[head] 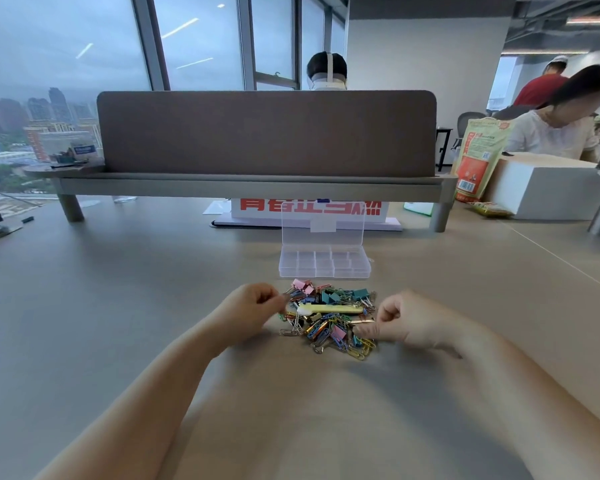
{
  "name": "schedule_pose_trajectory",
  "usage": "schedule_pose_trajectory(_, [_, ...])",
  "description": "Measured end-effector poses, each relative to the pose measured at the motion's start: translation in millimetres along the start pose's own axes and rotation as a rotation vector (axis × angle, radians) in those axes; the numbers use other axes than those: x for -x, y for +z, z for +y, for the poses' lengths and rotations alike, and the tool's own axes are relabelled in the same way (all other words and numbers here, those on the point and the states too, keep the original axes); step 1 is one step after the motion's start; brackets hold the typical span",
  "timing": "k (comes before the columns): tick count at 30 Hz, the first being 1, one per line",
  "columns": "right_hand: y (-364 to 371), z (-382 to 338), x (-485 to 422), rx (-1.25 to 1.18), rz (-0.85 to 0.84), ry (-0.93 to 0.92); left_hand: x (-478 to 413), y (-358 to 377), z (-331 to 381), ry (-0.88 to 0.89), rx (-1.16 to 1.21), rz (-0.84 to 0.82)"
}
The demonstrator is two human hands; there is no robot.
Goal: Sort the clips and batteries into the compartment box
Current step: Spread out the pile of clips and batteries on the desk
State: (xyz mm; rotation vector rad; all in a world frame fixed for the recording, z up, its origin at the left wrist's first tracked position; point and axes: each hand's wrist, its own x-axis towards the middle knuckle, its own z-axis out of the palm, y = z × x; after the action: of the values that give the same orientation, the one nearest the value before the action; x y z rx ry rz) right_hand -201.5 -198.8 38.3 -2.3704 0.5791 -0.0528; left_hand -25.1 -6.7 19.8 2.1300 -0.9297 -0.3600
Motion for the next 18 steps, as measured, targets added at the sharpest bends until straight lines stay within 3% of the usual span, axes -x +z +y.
schedule_pose_trajectory(1, [0.3,-2.2,1.5,0.111,-0.004,0.004,0.4,-1.5,-3.5,0.057,-0.198,0.013])
schedule_pose_trajectory(3, [3.6,-7.8,4.8,0.285,-0.018,0.021,2.8,-6.9,-5.9,0.097,-0.363,-0.032])
schedule_pose_trajectory(10, [26.2,-18.1,9.6,0.714,0.066,0.03,10.3,-8.1,2.9,0.064,-0.637,-0.164])
schedule_pose_trajectory(18, [45.1,-20.5,6.8,0.924,0.104,-0.037,9.6,5.7,7.2,0.14,-0.841,-0.121])
